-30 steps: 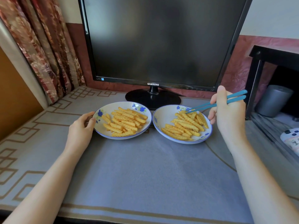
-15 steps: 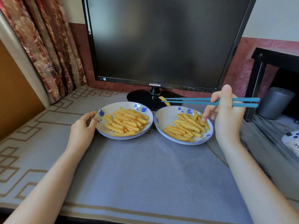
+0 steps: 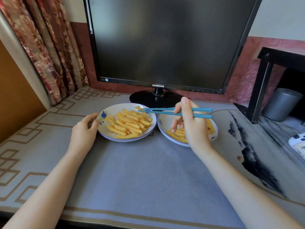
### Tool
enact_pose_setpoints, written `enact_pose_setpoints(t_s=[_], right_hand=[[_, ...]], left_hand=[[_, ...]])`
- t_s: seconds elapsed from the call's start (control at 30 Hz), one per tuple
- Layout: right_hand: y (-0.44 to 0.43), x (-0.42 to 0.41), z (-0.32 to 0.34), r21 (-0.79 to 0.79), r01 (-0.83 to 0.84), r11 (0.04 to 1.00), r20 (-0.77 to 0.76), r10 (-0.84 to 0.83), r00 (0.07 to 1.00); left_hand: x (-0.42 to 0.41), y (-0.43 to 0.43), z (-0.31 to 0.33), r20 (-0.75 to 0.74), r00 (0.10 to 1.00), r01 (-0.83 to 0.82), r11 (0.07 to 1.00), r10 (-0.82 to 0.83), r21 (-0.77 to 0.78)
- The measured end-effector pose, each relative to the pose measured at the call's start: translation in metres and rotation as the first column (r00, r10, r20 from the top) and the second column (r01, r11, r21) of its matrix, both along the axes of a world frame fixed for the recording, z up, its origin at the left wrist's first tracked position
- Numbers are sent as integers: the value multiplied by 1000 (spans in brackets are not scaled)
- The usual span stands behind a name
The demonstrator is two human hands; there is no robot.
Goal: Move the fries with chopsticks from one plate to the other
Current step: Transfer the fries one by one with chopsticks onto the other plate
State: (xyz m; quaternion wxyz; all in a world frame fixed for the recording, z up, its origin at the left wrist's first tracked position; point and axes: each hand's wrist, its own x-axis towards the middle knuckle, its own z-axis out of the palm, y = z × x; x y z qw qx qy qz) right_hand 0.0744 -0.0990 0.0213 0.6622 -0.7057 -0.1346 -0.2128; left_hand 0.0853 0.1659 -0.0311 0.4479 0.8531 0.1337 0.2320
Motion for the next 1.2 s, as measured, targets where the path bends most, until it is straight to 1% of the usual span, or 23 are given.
enact_pose_setpoints(t_s=[0.17, 0.27, 0.33, 0.43, 0.53, 0.67, 0.77, 0.97, 1.1, 1.2], right_hand=[[1, 1, -5, -66, -45, 997, -5, 44, 999], [-7, 1, 2, -29, -7, 1000, 17, 8, 1000], [-17, 1, 11, 33, 24, 999, 26, -25, 999], [-37, 2, 25, 72, 97, 993, 34, -99, 994], [-60, 3, 34, 43, 164, 986, 38, -166, 985], [-85, 6, 37, -63, 234, 970, 8, -234, 972], [-95, 8, 37, -107, 266, 958, 2, -267, 964], [-109, 0, 49, -105, 288, 952, -11, -291, 957], [-118, -6, 55, -95, 267, 959, -32, -271, 962], [-121, -7, 56, -130, 263, 956, -54, -272, 961]], left_hand=[[0, -1, 1, -1, 1000, 2, 1000, -2, -4], [-1, -1, 2, 9, 1000, 6, 1000, -6, -3], [-2, -1, 2, 12, 1000, 7, 1000, -7, -3], [-2, -2, 2, 12, 1000, 5, 1000, -5, -2], [-1, -1, 2, 8, 1000, 7, 1000, -7, -6], [-1, -1, 1, 6, 1000, 2, 1000, -2, -5], [-1, -1, 1, 6, 1000, 2, 1000, -2, -1], [0, 0, 0, 11, 1000, 6, 1000, -6, -6], [0, 0, 0, 14, 1000, 6, 1000, -6, -6], [0, -1, 0, 13, 1000, 5, 1000, -5, -7]])
